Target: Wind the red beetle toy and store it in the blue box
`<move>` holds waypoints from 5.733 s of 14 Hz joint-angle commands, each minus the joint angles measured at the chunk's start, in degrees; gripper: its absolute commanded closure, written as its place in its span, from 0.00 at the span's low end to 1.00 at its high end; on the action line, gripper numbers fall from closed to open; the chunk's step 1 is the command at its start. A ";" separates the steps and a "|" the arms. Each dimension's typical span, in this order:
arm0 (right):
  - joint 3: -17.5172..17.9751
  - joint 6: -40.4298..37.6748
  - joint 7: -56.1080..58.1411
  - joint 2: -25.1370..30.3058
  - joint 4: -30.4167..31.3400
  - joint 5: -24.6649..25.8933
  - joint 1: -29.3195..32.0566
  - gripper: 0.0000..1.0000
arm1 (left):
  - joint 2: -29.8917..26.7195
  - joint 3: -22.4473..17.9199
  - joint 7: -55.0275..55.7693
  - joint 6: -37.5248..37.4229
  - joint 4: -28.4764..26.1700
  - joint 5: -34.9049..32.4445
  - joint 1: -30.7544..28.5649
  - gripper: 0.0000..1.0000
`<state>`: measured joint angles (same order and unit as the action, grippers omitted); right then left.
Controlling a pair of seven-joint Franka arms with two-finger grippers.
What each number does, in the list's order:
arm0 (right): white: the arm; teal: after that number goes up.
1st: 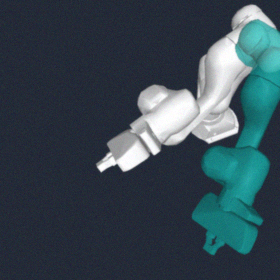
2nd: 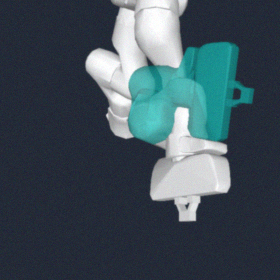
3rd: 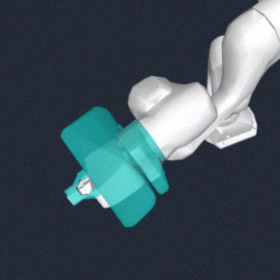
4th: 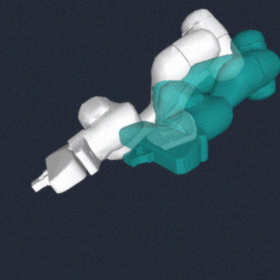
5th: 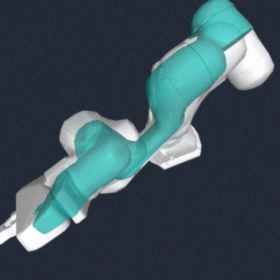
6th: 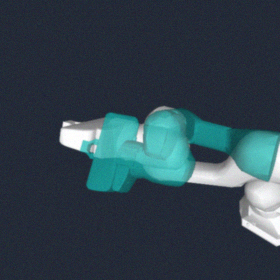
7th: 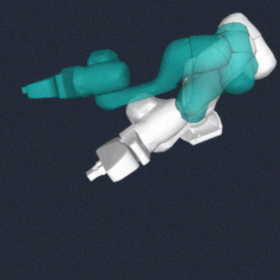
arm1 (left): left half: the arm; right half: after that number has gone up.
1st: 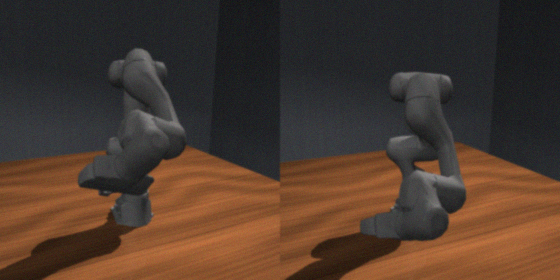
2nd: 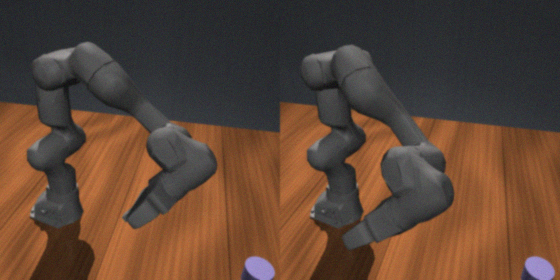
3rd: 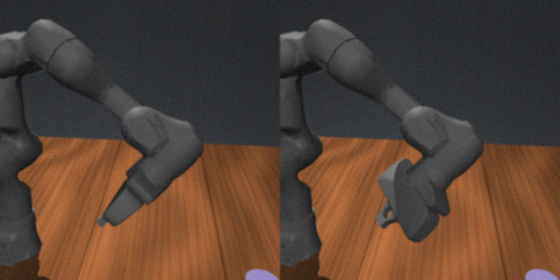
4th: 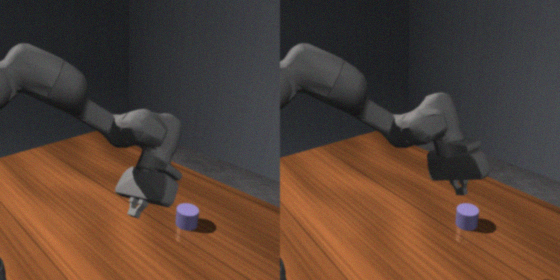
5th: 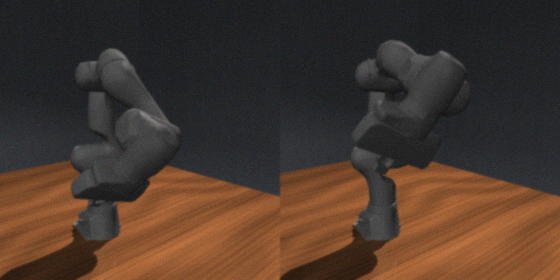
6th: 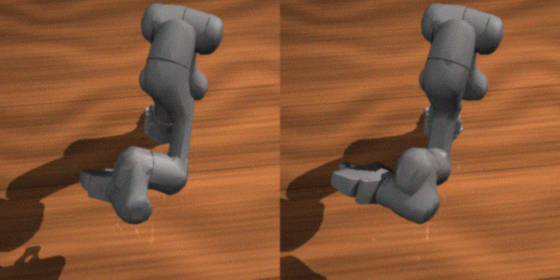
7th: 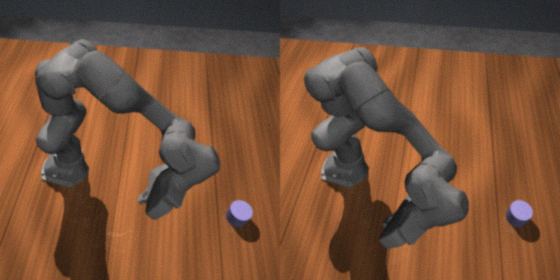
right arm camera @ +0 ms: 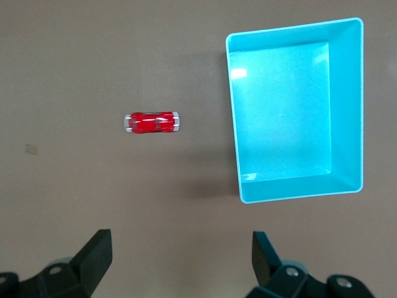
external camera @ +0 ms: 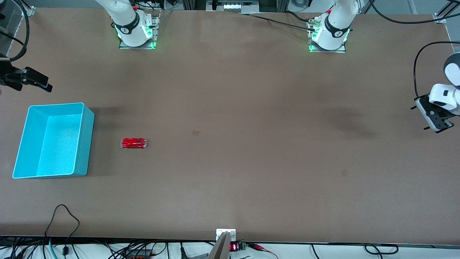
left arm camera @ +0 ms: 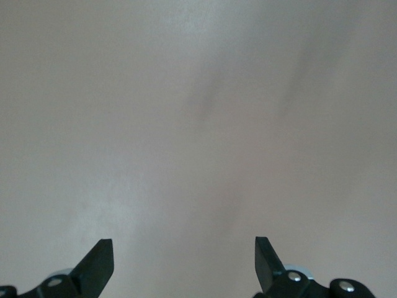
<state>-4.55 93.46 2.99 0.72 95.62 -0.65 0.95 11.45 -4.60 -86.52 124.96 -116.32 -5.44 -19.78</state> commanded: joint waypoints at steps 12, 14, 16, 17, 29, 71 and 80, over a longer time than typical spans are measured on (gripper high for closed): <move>0.25 0.41 0.08 -0.54 -0.60 -0.40 0.63 0.00 | -1.26 13.28 30.14 -39.06 22.26 -0.53 -0.79 0.00; 0.25 0.23 0.17 -1.24 -0.87 -0.41 0.55 0.00 | -1.26 18.72 38.48 -43.37 25.51 -0.62 -0.79 0.00; 0.25 0.49 0.26 -2.47 -0.87 -0.41 0.46 0.00 | -1.26 24.60 49.54 -48.47 27.80 -0.62 -0.79 0.00; 0.25 0.41 0.26 -3.52 -0.96 -0.49 0.54 0.00 | -1.26 26.98 54.39 -49.71 28.77 -0.62 -0.79 0.00; 1.30 10.41 17.01 -22.32 -2.80 -0.41 -1.39 0.00 | -8.00 7.07 75.41 -40.97 25.03 4.83 21.70 0.00; 2.78 42.68 82.62 -33.06 11.97 -0.84 -1.21 0.80 | -13.03 5.12 89.59 -31.44 19.03 4.30 22.86 0.00; 3.85 36.37 74.64 -27.70 1.60 -12.80 -0.43 0.92 | -13.03 5.21 89.68 -31.44 19.11 4.30 22.95 0.00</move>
<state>-0.67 132.45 81.16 -28.54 98.81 -12.30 -0.37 -1.99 0.61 4.32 94.66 -98.71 -1.46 3.46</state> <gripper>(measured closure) 0.546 0.000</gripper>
